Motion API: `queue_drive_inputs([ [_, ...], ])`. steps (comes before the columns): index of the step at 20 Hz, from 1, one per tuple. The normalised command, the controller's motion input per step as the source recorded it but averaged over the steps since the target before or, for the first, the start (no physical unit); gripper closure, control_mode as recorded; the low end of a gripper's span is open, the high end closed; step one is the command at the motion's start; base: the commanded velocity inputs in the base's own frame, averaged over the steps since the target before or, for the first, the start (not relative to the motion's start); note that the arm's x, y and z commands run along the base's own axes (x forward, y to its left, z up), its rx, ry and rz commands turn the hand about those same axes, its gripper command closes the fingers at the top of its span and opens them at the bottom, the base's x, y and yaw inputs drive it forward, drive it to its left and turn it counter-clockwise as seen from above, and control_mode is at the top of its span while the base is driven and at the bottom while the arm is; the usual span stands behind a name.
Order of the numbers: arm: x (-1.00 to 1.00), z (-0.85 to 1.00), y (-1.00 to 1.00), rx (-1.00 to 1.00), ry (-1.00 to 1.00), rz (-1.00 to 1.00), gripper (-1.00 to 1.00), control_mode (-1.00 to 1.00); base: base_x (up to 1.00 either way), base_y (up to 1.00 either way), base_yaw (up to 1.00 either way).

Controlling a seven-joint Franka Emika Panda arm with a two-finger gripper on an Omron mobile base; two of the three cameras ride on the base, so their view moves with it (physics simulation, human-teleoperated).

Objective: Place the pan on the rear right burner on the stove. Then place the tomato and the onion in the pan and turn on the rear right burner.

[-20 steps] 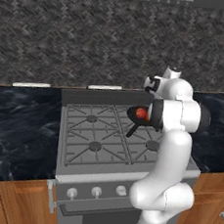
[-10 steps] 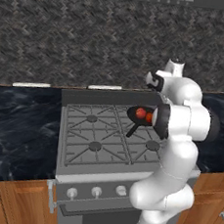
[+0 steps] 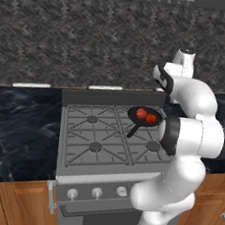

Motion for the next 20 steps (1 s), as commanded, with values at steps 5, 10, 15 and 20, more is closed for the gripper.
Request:
queue_drive_inputs([
  [5,-0.6,0.47,0.07,0.0,0.0,-0.04,-1.0,-1.0,0.0,0.0,0.0],
  [10,-0.6,0.39,0.13,0.0,0.02,-0.02,-1.0,-1.0,0.0,0.0,0.0],
  [15,-0.59,0.25,0.15,0.0,0.07,-0.02,-1.0,-1.0,0.0,0.0,0.0],
  [20,-0.51,0.19,0.14,0.0,0.11,-0.01,-1.0,-1.0,0.0,0.0,0.0],
])
